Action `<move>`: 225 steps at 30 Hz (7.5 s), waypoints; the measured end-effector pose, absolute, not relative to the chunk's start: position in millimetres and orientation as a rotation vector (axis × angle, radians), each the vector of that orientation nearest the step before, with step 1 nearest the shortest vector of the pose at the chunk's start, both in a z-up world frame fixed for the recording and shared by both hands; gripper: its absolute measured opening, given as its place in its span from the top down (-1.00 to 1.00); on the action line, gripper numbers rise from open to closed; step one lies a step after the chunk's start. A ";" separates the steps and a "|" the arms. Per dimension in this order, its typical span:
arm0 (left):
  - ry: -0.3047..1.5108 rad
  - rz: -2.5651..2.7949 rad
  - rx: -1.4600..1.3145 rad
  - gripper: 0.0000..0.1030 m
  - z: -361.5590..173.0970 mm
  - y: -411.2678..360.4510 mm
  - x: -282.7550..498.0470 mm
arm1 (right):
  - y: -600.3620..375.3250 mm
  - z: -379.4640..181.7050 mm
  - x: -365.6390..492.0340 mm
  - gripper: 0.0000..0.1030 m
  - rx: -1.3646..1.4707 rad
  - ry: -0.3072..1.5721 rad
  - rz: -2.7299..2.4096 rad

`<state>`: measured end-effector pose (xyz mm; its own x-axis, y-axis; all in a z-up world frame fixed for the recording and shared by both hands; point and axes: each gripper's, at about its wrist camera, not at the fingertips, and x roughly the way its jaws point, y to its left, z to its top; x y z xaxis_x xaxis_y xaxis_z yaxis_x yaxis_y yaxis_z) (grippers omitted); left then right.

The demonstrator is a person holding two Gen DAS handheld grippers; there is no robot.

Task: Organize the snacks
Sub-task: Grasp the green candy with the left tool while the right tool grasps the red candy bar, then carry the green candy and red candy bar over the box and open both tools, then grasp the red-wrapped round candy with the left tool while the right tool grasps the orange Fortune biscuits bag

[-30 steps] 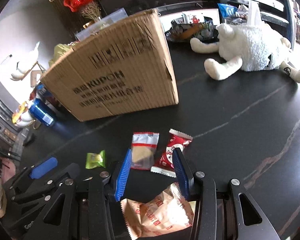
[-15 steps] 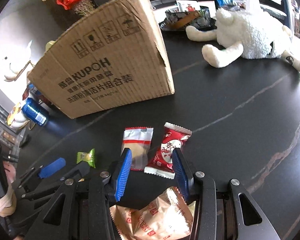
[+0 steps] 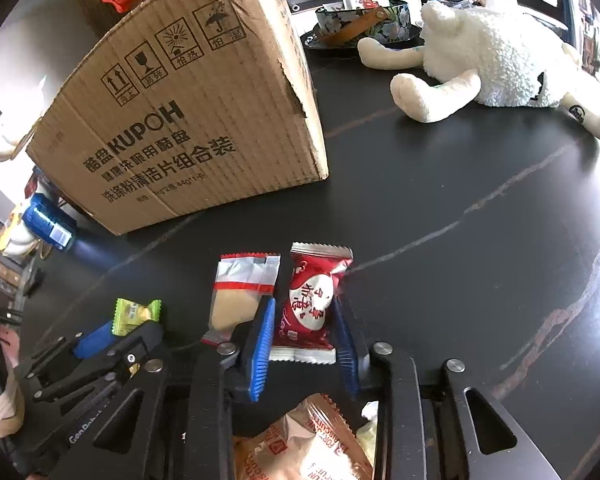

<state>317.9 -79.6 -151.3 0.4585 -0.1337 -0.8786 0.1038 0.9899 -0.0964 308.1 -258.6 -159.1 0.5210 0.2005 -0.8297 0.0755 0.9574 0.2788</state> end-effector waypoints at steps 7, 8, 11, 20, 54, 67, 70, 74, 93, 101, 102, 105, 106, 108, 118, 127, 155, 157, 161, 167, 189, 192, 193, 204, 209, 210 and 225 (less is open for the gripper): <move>1.081 -0.161 -0.032 0.69 -150.8 -80.6 319.6 | -258.5 -158.6 308.3 0.50 0.266 1.007 0.058; 1.079 -0.160 -0.035 0.69 -149.9 -79.9 321.0 | -258.8 -158.5 308.2 0.50 0.269 1.005 0.058; 1.070 -0.154 -0.034 0.69 -146.4 -77.0 318.0 | -259.8 -157.8 307.6 0.50 0.274 1.001 0.061; 1.022 -0.172 -0.031 0.69 -117.9 -78.4 301.9 | -260.7 -148.1 302.8 0.50 0.288 0.972 0.084; 0.777 -0.225 -0.003 0.69 30.6 -64.3 261.4 | -232.9 -7.1 267.9 0.50 0.273 0.752 0.231; 0.732 -0.249 0.035 0.69 71.9 -67.2 292.7 | -228.5 41.7 296.4 0.50 0.230 0.711 0.247; 0.741 -0.253 0.037 0.69 73.0 -65.7 307.4 | -226.0 49.4 309.2 0.50 0.202 0.709 0.238; 0.748 -0.263 0.047 0.69 73.6 -64.9 330.0 | -223.0 55.9 325.4 0.50 0.182 0.697 0.236; 0.775 -0.202 0.096 0.22 39.5 -68.7 409.7 | -218.0 19.4 396.7 0.33 0.153 0.739 0.213; 0.749 -0.191 0.084 0.02 47.7 -61.5 373.4 | -224.0 20.2 369.4 0.11 0.147 0.734 0.195; 0.739 -0.190 0.089 0.00 50.4 -60.8 365.4 | -223.2 21.8 364.1 0.09 0.145 0.729 0.200; 0.710 -0.200 0.098 -0.05 58.4 -60.0 342.2 | -222.1 26.2 344.5 0.01 0.148 0.715 0.223; 0.704 -0.204 0.100 -0.05 60.5 -60.3 338.0 | -221.9 27.4 336.0 -0.07 0.153 0.709 0.230; 0.681 -0.203 0.104 -0.05 65.8 -59.6 323.3 | -220.8 29.3 324.2 -0.11 0.145 0.701 0.237; 0.644 -0.208 0.111 -0.15 72.1 -54.1 266.9 | -220.6 37.4 262.5 -0.35 0.102 0.638 0.204; 0.645 -0.184 0.109 -0.21 56.3 -48.0 223.6 | -226.0 26.4 221.7 -0.45 0.100 0.608 0.174; 0.852 -0.177 0.085 -0.30 -42.4 -37.5 178.7 | -210.9 -70.4 176.2 -0.62 -0.010 0.803 0.174; 0.872 -0.180 0.075 -0.30 -50.3 -35.7 181.0 | -209.0 -78.0 179.2 -0.62 -0.015 0.822 0.173; 0.910 -0.186 0.067 -0.30 -66.1 -34.5 187.1 | -205.5 -91.5 183.5 -0.62 -0.026 0.854 0.164; 0.961 -0.195 0.059 -0.30 -87.4 -36.8 200.2 | -208.8 -112.0 196.1 -0.61 -0.009 0.916 0.146; 1.057 -0.229 0.075 0.09 -132.3 -46.9 234.4 | -199.8 -144.0 219.9 -0.61 -0.085 0.973 0.086; 1.070 -0.229 0.069 0.28 -135.6 -48.3 235.8 | -200.9 -146.9 220.7 -0.53 -0.069 0.983 0.096; 1.072 -0.228 0.067 0.36 -136.3 -48.5 235.8 | -202.0 -148.1 221.3 -0.46 -0.055 0.986 0.098; 1.068 -0.239 0.056 0.59 -133.7 -51.8 230.6 | -206.3 -151.2 218.9 0.02 -0.021 0.991 0.099; 1.055 -0.249 0.052 0.59 -128.3 -55.9 226.4 | -210.4 -147.8 216.3 0.21 0.005 0.984 0.101; 1.052 -0.251 0.051 0.59 -126.9 -57.0 225.6 | -211.7 -147.4 216.1 0.23 0.015 0.984 0.104; 0.980 -0.287 0.030 0.59 -94.9 -62.9 207.7 | -216.1 -120.1 200.2 0.27 0.074 0.912 0.130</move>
